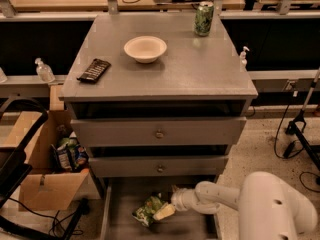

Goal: Pick green jalapeno chip bag from bottom drawer and place on counter

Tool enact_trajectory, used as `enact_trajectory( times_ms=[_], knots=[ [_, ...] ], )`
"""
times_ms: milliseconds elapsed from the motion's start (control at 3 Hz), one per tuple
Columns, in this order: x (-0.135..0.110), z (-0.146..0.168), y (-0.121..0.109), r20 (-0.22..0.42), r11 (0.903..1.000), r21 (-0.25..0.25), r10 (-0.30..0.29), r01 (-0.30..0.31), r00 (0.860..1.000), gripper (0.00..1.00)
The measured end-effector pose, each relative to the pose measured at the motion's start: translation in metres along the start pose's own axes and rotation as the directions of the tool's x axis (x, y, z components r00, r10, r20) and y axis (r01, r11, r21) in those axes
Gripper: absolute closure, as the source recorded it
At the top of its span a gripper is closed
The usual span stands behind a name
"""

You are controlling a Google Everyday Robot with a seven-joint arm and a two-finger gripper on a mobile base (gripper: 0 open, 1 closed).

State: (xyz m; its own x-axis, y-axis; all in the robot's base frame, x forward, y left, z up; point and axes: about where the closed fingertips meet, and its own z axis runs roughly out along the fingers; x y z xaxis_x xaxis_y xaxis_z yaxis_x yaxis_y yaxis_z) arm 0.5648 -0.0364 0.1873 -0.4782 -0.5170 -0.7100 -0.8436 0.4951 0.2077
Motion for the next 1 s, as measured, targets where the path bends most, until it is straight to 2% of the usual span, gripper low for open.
enact_trajectory(
  times_ms=[333, 667, 1000],
  knots=[
    [-0.003, 0.037, 0.006, -0.008, 0.9969, -0.078, -0.006, 0.005, 1.000, 0.00],
    [-0.001, 0.073, 0.020, -0.029, 0.9910, -0.133, -0.019, 0.015, 0.999, 0.18],
    [0.011, 0.094, 0.032, -0.047, 0.9881, -0.154, -0.008, 0.001, 0.999, 0.41]
  ],
)
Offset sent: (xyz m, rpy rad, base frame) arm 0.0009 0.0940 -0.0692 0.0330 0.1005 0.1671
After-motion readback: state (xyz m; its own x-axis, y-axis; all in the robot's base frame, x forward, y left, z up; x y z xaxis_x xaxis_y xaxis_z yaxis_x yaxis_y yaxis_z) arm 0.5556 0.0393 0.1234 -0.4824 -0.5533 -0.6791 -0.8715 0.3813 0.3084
